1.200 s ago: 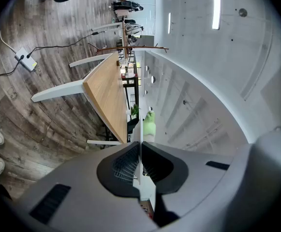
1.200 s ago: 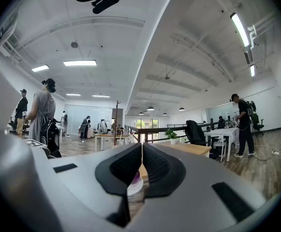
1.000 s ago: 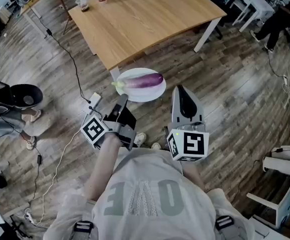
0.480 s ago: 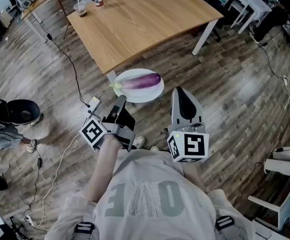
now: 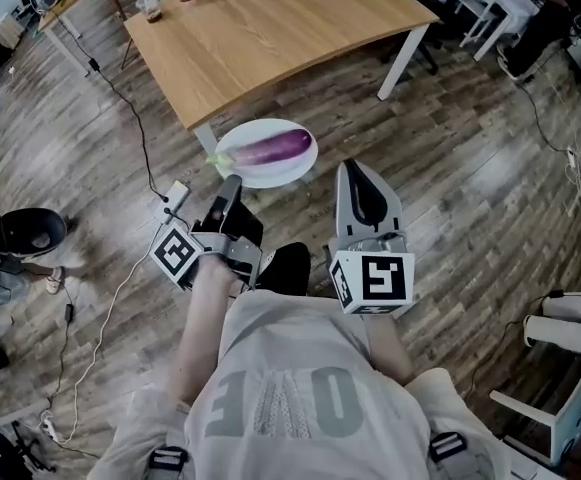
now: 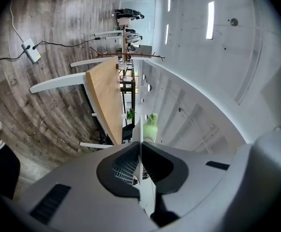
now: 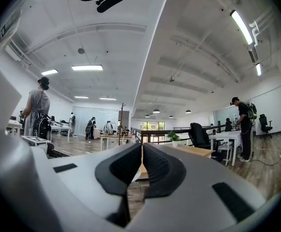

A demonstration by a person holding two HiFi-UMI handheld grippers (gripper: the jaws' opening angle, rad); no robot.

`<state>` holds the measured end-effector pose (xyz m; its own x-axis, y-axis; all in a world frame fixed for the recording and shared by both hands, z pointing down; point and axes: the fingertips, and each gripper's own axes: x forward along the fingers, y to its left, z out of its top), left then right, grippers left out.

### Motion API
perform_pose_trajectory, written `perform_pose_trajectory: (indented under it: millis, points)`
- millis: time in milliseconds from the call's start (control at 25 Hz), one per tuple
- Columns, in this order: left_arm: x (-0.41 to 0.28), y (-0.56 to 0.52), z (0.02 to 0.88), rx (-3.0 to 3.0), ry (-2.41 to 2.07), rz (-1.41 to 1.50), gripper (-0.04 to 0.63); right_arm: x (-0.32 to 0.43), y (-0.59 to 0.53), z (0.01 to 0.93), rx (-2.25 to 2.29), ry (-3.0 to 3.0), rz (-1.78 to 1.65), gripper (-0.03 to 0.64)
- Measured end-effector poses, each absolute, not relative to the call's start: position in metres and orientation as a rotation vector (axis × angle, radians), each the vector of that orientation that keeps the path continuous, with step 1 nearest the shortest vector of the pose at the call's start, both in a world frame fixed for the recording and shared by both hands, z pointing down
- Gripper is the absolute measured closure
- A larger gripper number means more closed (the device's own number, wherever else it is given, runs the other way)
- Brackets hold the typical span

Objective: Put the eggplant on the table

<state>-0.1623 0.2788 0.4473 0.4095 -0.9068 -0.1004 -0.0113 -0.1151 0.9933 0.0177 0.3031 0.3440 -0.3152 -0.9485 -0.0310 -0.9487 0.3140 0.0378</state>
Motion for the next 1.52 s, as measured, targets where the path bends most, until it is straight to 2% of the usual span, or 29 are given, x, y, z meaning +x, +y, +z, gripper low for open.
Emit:
perform_pose_trajectory:
  millis: [560,1120,1520]
  points:
    - [-0.16,0.229,0.467,1.436,-0.901,-0.941,0.575,0.025,0.253,0.352,-1.812,2.577,0.058,0.595]
    - [-0.158,0.103,0.476,1.412,-0.888,-0.918,0.575,0.009,0.133,0.354,-1.814,2.646,0.072,0.594]
    - [-0.162,-0.021,0.444,1.456,-0.84,-0.91,0.575,0.0,0.013,0.334,-1.815,2.64,0.07,0.594]
